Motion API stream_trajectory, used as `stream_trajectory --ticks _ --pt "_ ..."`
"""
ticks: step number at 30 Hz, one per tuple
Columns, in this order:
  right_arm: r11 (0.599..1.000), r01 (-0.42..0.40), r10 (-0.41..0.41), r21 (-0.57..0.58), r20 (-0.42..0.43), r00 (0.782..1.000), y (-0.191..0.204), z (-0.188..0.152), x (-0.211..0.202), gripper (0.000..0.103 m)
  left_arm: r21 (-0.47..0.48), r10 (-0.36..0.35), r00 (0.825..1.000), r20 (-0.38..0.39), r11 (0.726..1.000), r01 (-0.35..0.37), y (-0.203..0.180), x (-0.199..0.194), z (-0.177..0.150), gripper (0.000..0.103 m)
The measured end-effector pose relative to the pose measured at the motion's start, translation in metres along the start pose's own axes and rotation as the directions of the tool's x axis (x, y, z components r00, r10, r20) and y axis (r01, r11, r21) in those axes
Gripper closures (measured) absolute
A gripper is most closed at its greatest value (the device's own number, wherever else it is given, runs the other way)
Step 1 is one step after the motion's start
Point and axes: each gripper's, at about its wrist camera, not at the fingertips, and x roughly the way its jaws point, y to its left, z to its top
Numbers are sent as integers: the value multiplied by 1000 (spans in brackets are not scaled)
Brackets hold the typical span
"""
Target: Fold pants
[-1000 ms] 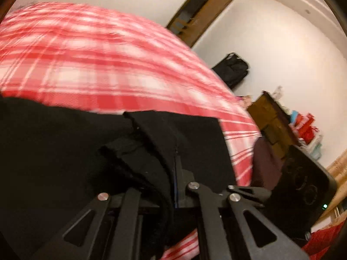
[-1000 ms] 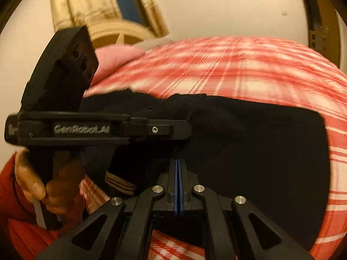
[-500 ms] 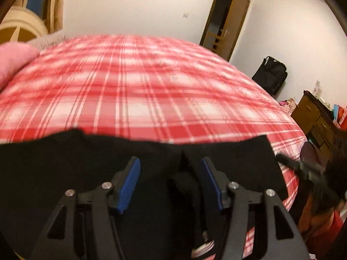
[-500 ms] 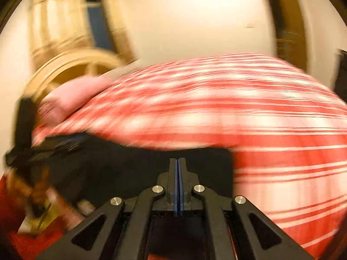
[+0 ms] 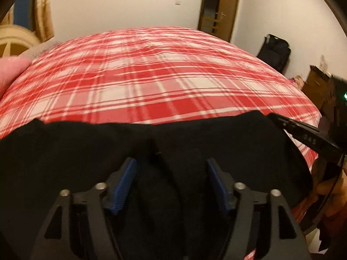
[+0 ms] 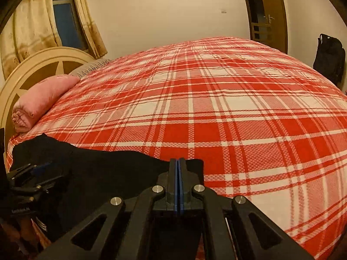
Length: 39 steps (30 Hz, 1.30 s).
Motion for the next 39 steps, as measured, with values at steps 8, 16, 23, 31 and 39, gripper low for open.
stream_trajectory --ticks 8,16,23,31,39 --pt "944 -199 212 -264 22 977 100 -13 -41 101 -175 48 995 86 984 -33 71 -56 -11 14" --pt "884 -319 298 -342 -114 948 177 -48 13 101 -218 107 991 83 972 -87 95 -60 -17 14" --pt "789 -445 385 -423 -222 896 210 -65 8 101 -311 135 987 92 945 -101 130 -68 -24 14" --pt "945 -223 207 -241 -87 974 166 -25 48 100 -320 177 979 101 937 -137 146 -76 -31 14" --pt "909 -277 278 -313 -42 960 196 -36 42 98 -360 228 970 83 915 -184 164 -84 -41 14"
